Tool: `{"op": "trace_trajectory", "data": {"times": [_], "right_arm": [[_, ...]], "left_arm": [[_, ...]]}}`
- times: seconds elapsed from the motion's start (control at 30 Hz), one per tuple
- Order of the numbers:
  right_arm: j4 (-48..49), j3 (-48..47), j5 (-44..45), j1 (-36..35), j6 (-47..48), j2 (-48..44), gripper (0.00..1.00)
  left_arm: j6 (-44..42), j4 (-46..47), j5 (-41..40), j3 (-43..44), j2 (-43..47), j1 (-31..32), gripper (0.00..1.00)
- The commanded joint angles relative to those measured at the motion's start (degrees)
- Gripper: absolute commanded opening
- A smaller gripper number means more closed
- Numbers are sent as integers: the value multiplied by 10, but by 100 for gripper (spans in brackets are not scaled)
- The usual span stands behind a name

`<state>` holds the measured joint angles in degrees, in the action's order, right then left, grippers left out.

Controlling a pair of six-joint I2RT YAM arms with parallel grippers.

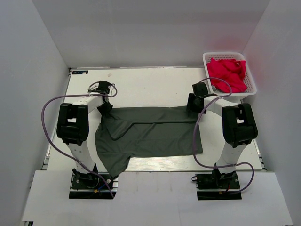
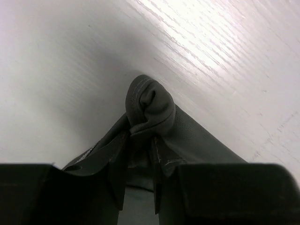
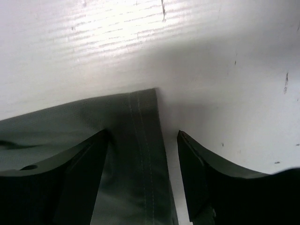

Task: Fold and stack the t-shirts
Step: Fold the flattened tshirt in 1/3 of the way

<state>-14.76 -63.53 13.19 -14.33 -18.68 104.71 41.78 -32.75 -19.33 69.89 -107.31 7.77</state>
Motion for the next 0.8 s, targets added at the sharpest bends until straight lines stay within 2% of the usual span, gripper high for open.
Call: {"op": "trace_trajectory", "data": {"times": [0.0, 0.1, 0.17, 0.33, 0.6, 0.63, 0.77], "right_arm": [[15, -25, 14, 3, -16, 20, 67], [15, -34, 17, 4, -27, 34, 58], [13, -37, 27, 3, -29, 32, 48], [15, -29, 53, 5, -29, 17, 50], [6, -38, 24, 11, -3, 11, 54], [4, -44, 16, 12, 0, 13, 54], [1, -52, 13, 13, 0, -2, 54]], "left_arm": [[-9, -6, -21, 22, 1, -10, 35], [-14, -12, -16, 22, -4, -16, 35], [-14, -12, -16, 22, -4, -22, 35], [-14, -17, -27, 27, 7, -34, 40], [-31, -43, -61, 53, -17, -66, 47], [-31, -52, -52, 70, -17, -66, 52], [-36, -55, -8, 86, -7, -79, 56]]}}
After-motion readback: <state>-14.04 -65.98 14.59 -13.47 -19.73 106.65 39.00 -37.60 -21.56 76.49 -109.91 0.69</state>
